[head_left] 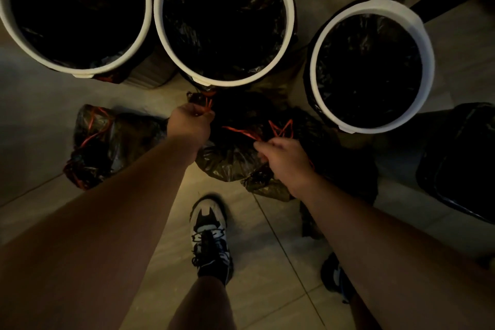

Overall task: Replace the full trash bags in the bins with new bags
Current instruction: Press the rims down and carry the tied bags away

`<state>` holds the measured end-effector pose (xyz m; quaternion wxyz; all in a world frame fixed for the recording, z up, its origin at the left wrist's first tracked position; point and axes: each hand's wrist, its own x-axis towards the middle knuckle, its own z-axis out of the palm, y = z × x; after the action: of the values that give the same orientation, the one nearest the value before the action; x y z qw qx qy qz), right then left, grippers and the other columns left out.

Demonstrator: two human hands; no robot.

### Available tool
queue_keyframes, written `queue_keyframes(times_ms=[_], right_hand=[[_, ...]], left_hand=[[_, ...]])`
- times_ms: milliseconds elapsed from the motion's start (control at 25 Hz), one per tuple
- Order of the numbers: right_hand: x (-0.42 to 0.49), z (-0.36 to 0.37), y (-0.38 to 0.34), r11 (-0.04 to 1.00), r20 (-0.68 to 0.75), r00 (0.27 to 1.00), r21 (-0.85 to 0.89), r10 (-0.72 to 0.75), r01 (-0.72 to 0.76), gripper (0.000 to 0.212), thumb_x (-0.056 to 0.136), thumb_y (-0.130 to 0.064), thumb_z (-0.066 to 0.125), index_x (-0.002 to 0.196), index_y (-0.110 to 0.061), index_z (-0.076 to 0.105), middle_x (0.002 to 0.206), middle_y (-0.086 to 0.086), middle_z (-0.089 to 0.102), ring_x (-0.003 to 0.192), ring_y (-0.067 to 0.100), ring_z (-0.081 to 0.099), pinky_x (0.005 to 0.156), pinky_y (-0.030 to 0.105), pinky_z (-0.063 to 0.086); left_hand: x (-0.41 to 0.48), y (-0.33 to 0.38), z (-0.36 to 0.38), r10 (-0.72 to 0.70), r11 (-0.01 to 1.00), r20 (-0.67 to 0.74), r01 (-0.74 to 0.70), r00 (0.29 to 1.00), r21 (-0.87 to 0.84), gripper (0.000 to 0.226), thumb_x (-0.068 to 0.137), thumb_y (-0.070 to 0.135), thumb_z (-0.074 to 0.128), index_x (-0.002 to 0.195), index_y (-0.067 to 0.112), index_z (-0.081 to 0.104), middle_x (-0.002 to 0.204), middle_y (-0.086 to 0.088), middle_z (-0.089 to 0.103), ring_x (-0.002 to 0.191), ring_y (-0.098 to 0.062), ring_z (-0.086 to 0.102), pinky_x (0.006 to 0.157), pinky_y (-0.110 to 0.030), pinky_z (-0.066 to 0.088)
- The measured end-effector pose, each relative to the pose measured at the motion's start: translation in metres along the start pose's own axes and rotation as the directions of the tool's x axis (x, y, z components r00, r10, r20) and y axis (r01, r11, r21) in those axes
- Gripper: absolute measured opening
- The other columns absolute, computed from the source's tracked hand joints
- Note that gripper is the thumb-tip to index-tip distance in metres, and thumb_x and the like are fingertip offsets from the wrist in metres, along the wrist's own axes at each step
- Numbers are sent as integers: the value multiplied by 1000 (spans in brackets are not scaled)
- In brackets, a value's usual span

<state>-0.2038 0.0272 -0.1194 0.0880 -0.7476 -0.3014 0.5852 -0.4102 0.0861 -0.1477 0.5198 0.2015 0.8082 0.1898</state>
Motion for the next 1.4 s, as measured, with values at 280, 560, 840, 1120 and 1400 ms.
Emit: queue_keyframes(times_ms=[280,560,840,1120,1400], right_hand=[[-32,-16,19,994,-268,963,-110,-9,-21,25,82,-28,79,62,-23,65,67,-3,69,69,13,66,60,27,48],[-29,-22,-9,817,-309,933,575,182,31,34,86,7,73,99,-25,73,107,0,73,89,18,71,65,30,55],[-29,-27,-12,801,-62,988,594,143,-78,29,93,6,62,110,-15,73,80,10,71,41,12,47,36,24,30],[-9,-9,-43,790,30,992,603,121,-115,9,96,-19,70,99,-21,78,82,2,71,50,12,51,45,26,36],[16,19,-73,832,99,989,536,107,-144,26,86,-44,81,101,-23,78,77,-4,71,51,8,56,47,24,39]], left_hand=[[-34,-6,-6,88,995,63,-91,994,39,10,95,26,75,87,24,71,85,-1,73,80,-23,68,77,-42,58],[-47,20,0,56,981,104,-35,993,-193,24,98,2,57,104,18,74,93,-3,75,81,-17,68,68,-32,54],[-38,40,11,-68,810,217,181,974,-557,31,92,-10,49,117,1,62,97,-17,63,81,-25,67,73,-34,55],[-33,42,20,-79,745,286,247,955,-620,34,102,12,46,123,-2,68,89,-8,70,72,-19,68,72,-34,63],[-27,38,16,31,836,169,67,985,-545,38,113,34,44,131,4,57,85,-5,66,60,-16,57,52,-31,45]])
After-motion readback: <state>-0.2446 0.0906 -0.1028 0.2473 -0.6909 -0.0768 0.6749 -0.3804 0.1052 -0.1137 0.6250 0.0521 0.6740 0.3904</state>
